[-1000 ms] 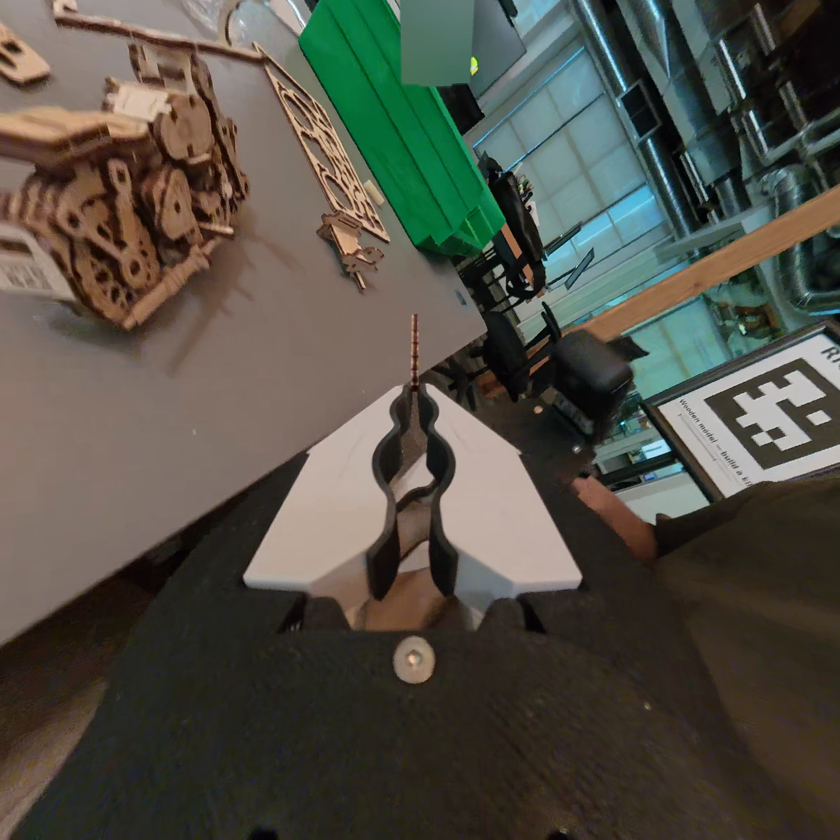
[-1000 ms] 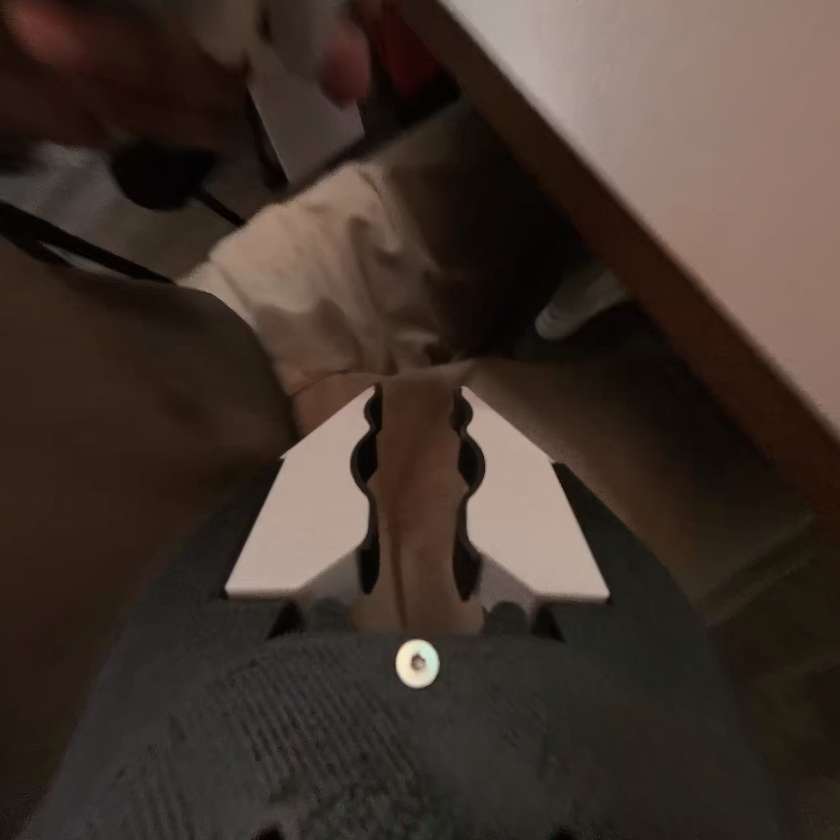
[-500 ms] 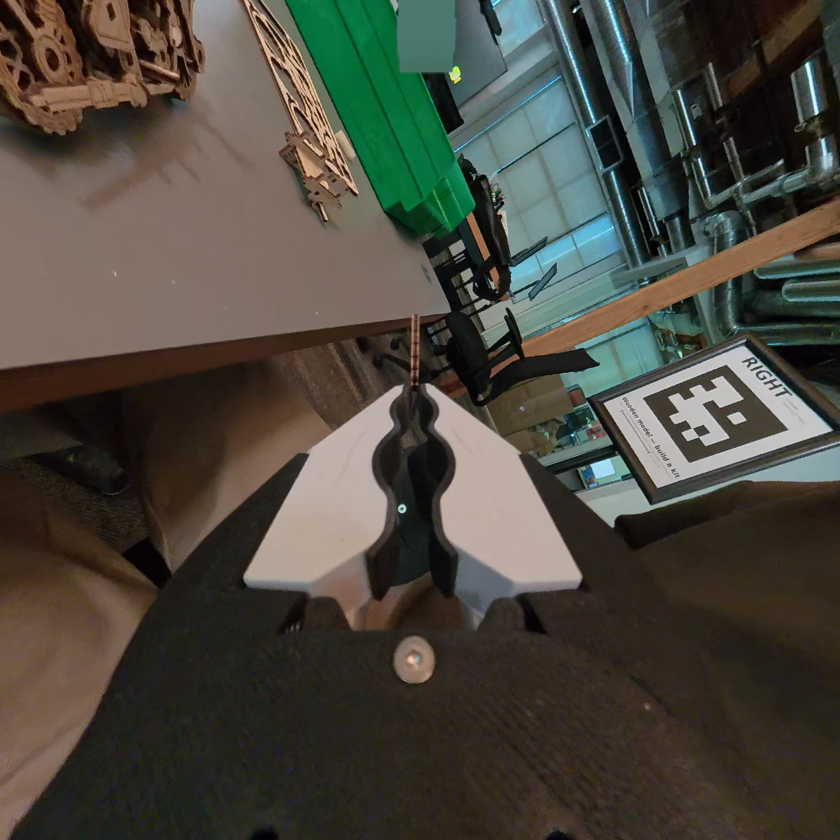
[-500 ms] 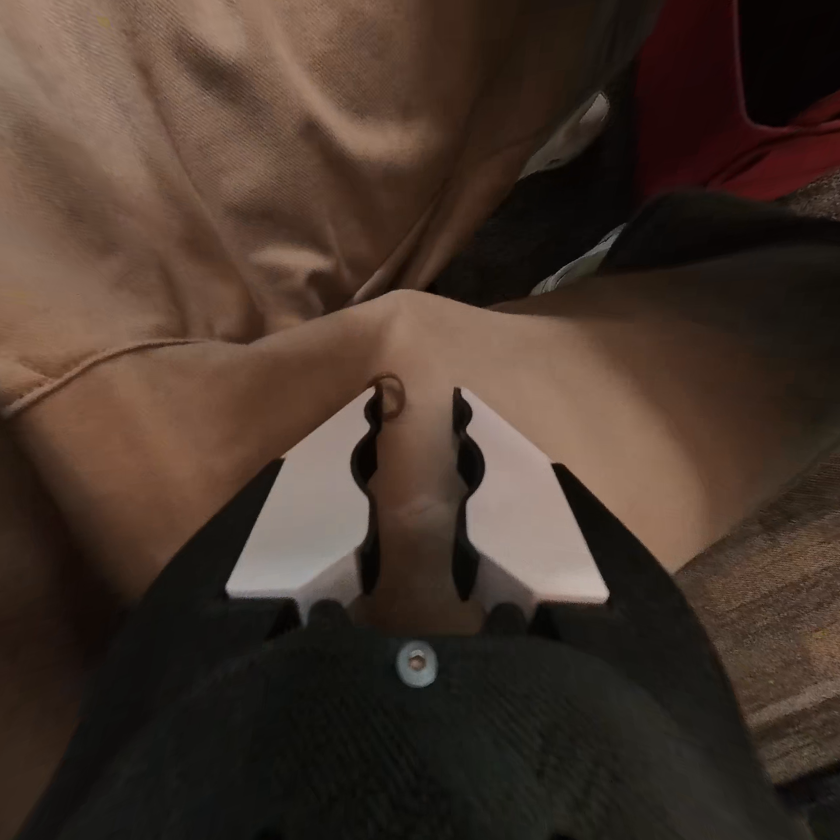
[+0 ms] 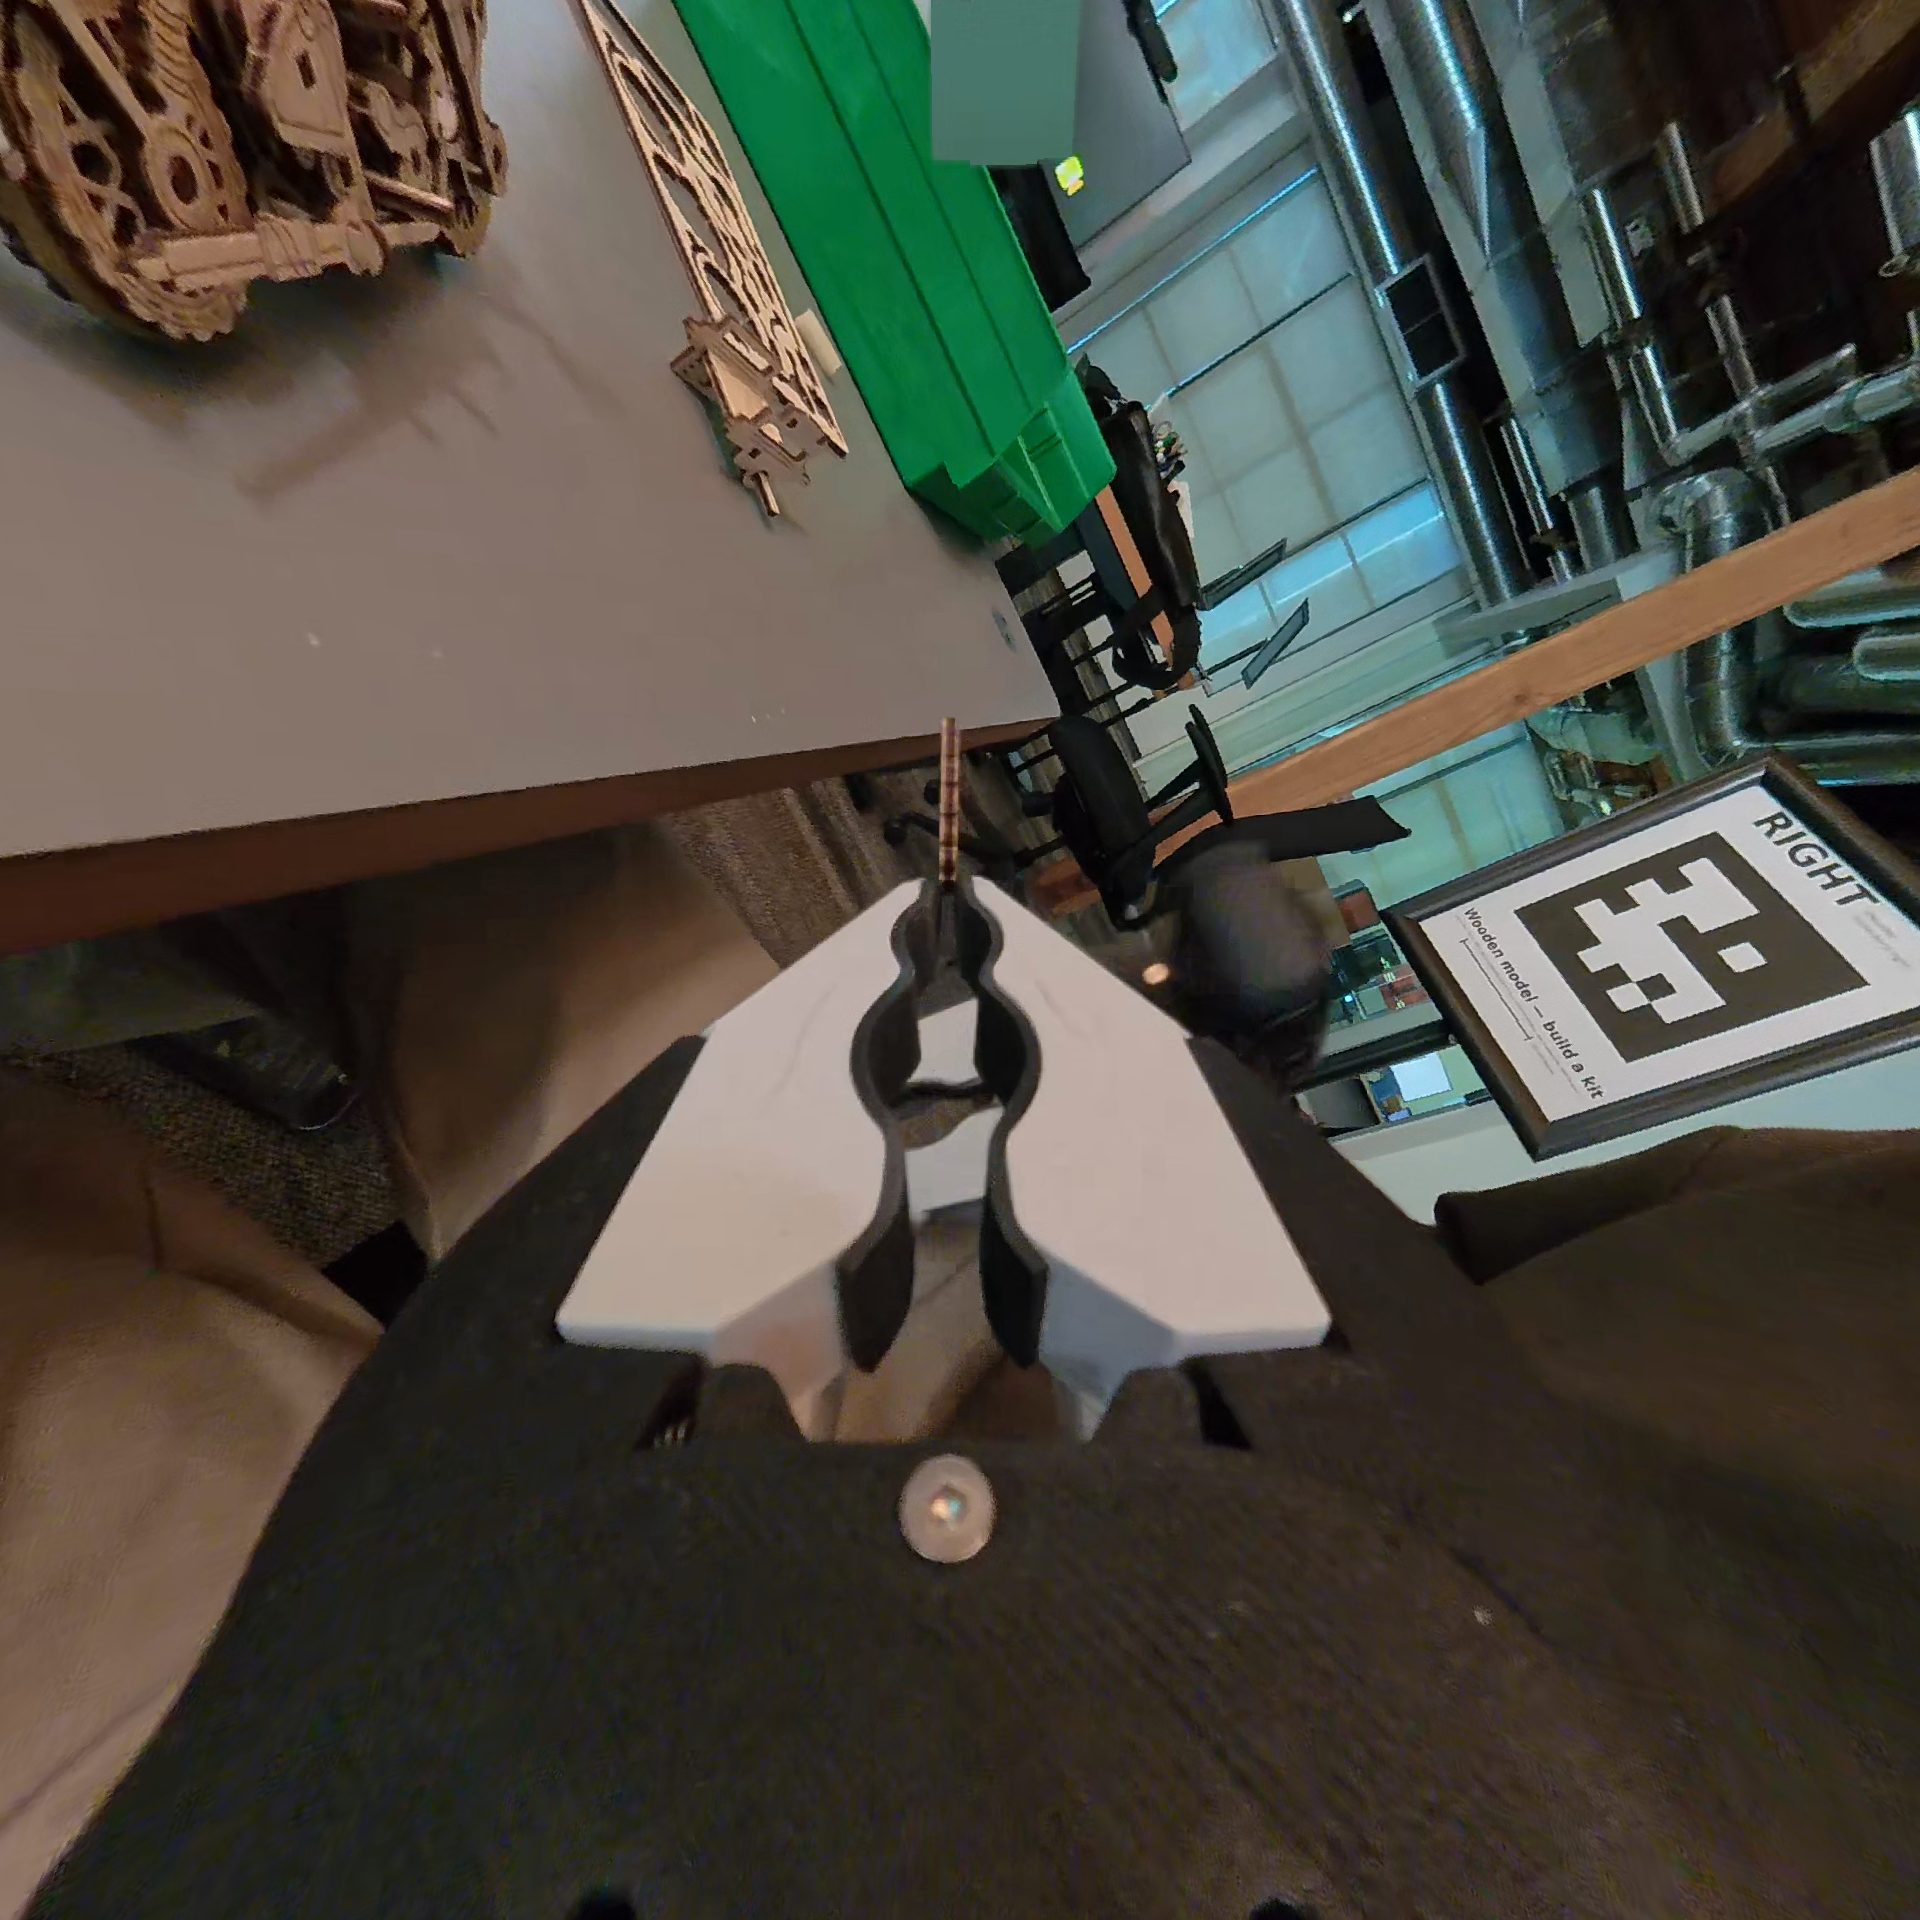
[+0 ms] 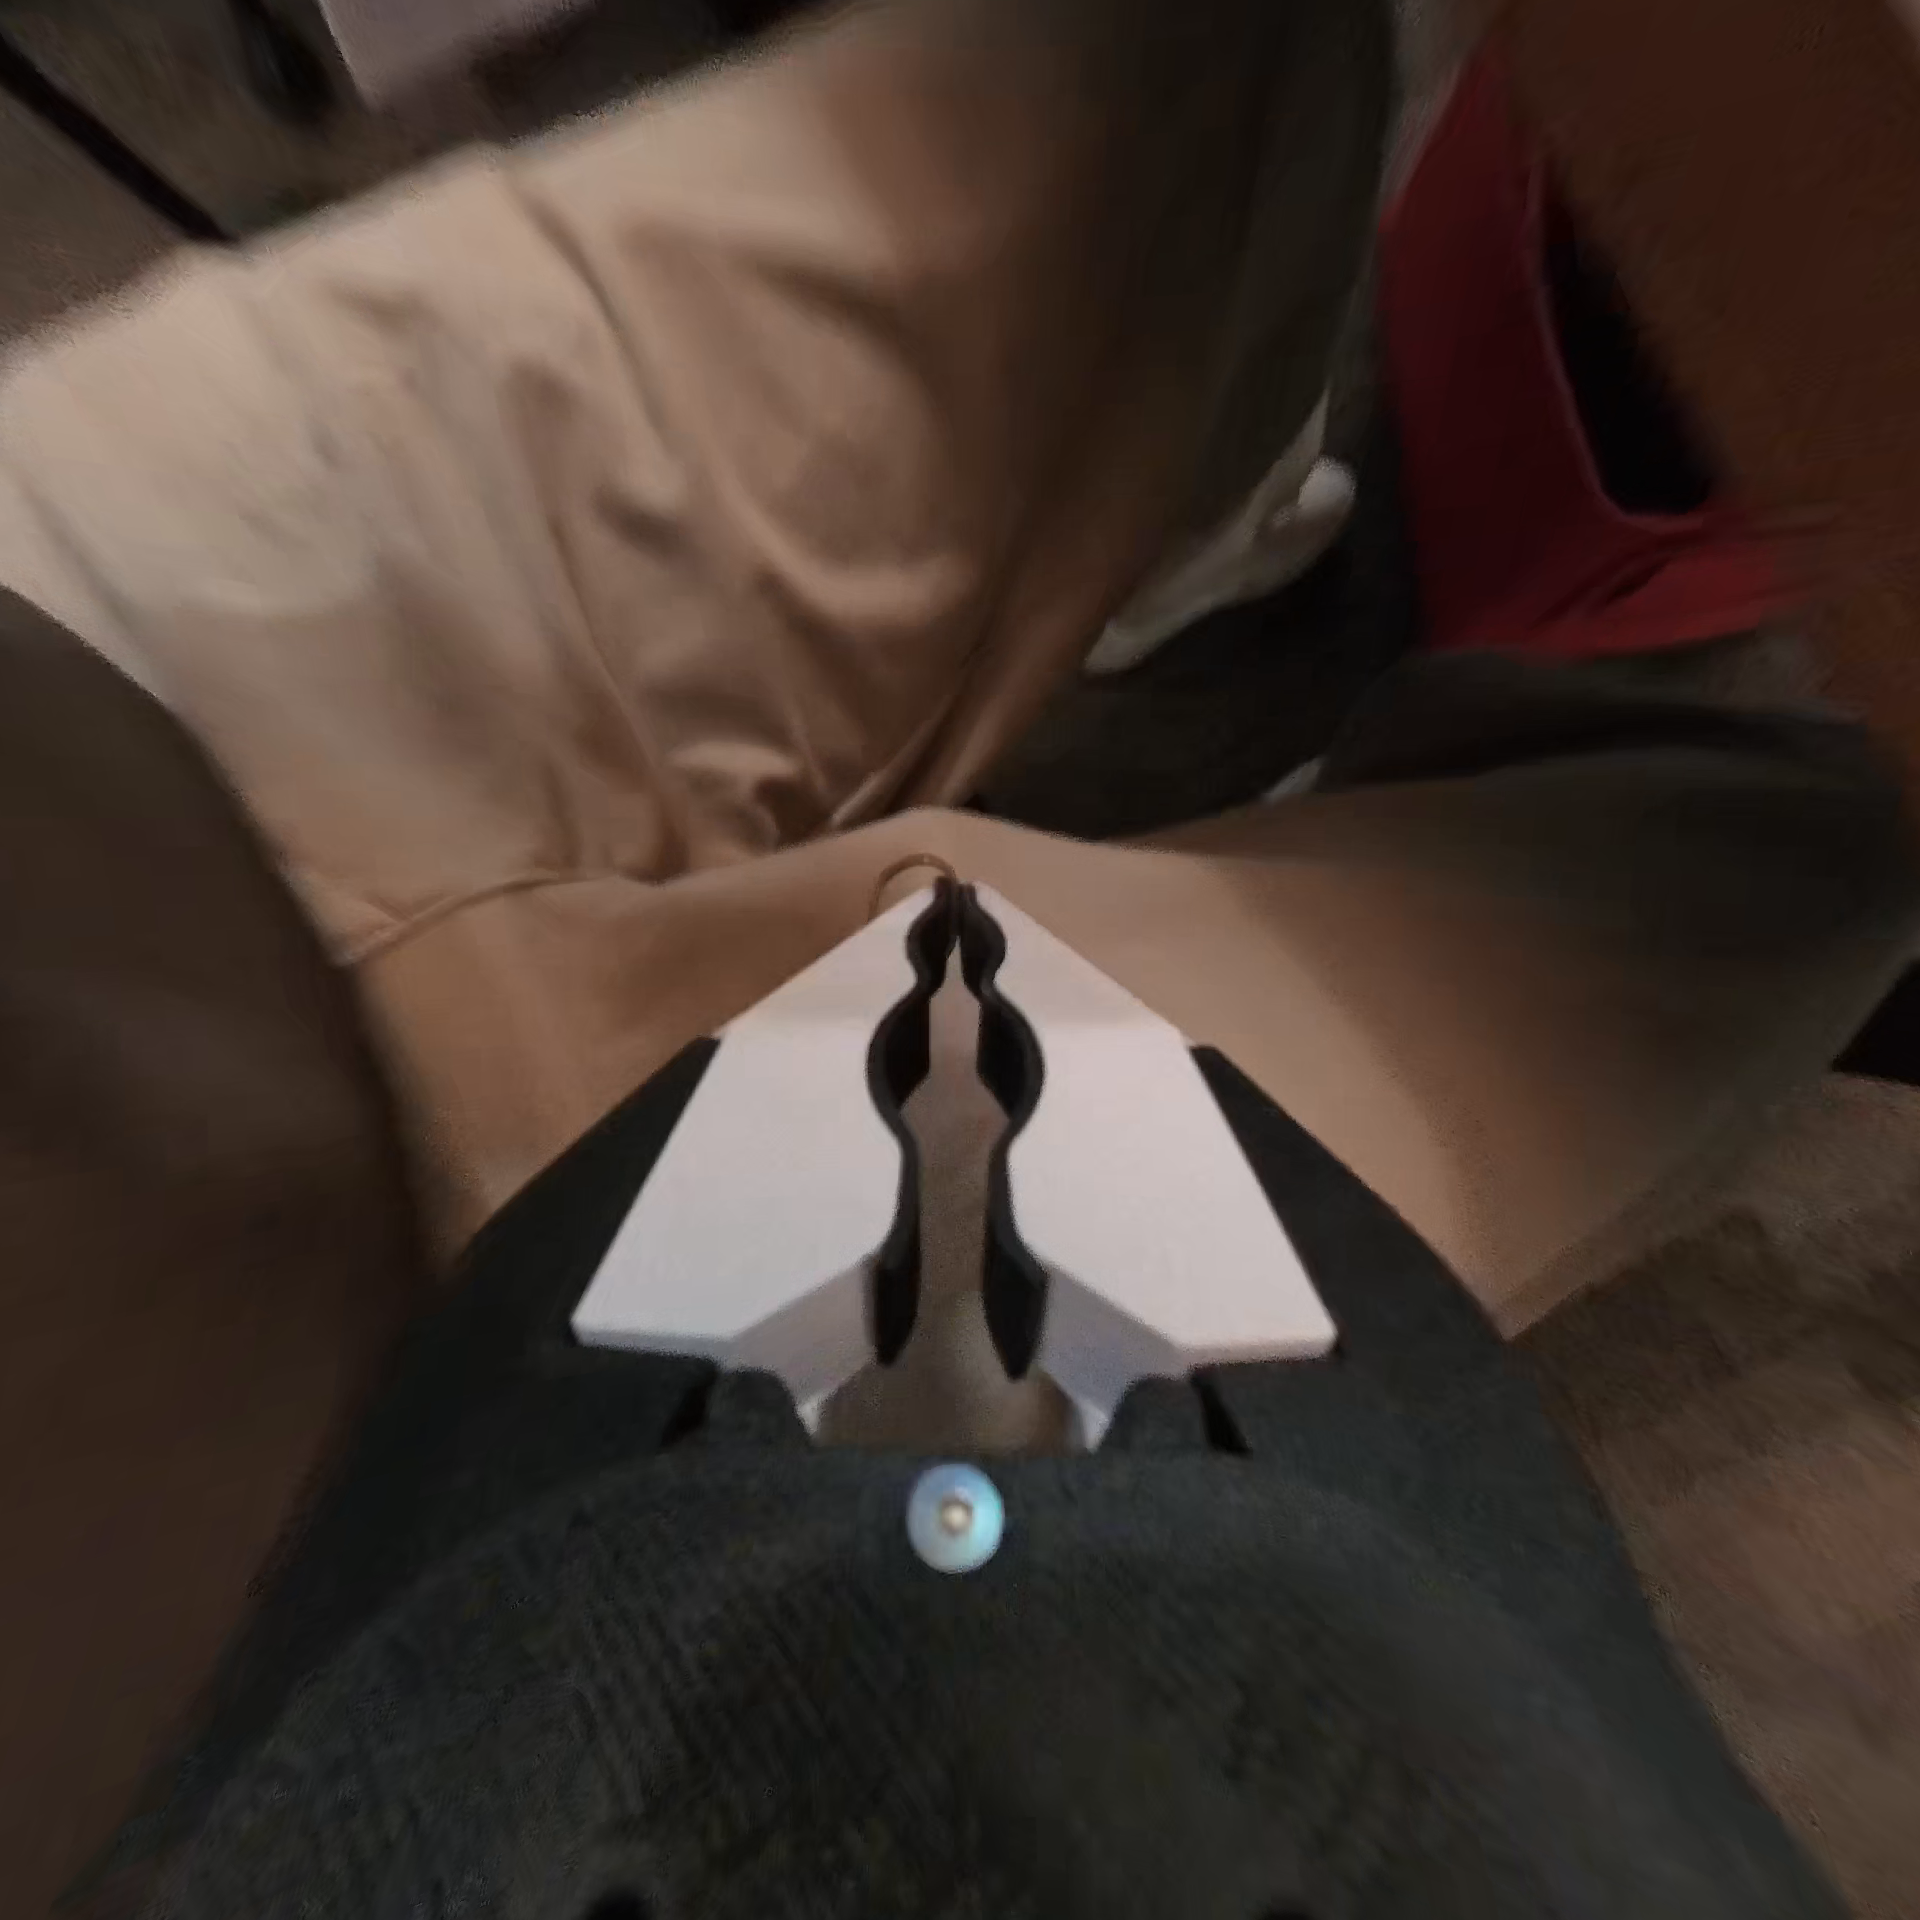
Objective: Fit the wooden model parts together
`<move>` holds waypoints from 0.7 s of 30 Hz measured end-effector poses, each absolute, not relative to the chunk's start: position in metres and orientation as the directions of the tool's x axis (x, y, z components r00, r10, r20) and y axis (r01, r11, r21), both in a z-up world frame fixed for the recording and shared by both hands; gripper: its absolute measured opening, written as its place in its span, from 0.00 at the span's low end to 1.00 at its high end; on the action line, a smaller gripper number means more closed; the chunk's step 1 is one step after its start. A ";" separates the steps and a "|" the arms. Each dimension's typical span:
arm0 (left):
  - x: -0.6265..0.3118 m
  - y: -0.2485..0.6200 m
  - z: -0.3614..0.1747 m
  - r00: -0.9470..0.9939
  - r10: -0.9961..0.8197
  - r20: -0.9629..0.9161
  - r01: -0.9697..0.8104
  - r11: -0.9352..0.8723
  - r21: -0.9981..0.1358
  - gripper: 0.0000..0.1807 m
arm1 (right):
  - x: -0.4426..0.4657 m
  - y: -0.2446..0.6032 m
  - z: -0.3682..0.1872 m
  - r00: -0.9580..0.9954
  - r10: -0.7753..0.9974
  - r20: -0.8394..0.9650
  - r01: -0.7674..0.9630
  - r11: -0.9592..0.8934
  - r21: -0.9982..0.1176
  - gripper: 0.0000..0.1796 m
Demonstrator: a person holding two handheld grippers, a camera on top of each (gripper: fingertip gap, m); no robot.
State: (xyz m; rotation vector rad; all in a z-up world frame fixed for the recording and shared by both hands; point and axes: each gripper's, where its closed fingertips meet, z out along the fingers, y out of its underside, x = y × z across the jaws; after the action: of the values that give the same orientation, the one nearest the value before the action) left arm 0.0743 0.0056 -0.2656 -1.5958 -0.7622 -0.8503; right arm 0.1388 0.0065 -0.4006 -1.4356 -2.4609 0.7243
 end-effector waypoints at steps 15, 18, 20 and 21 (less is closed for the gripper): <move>0.131 0.021 -0.274 0.551 -0.075 0.831 0.747 -0.400 -0.531 0.00 | 0.112 0.033 -0.256 -0.419 0.904 -0.086 0.343 0.070 -0.937 0.00; 0.139 0.022 -0.270 0.562 -0.106 0.820 0.729 -0.406 -0.551 0.00 | 0.114 0.033 -0.257 -0.422 0.905 -0.051 0.334 0.102 -0.937 0.00; 0.139 0.022 -0.268 0.559 -0.113 0.821 0.733 -0.395 -0.553 0.00 | 0.116 0.029 -0.252 -0.439 0.897 -0.053 0.310 0.096 -0.946 0.00; 0.138 0.022 -0.267 0.551 -0.115 0.827 0.739 -0.392 -0.547 0.00 | 0.116 0.030 -0.250 -0.429 0.902 -0.044 0.304 0.098 -0.948 0.00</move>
State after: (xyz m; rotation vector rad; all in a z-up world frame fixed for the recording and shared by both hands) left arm 0.1384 0.0221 -0.2670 -1.7363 -0.5222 -1.0165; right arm 0.1160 0.0305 -0.2502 -1.1805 -1.8048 1.3396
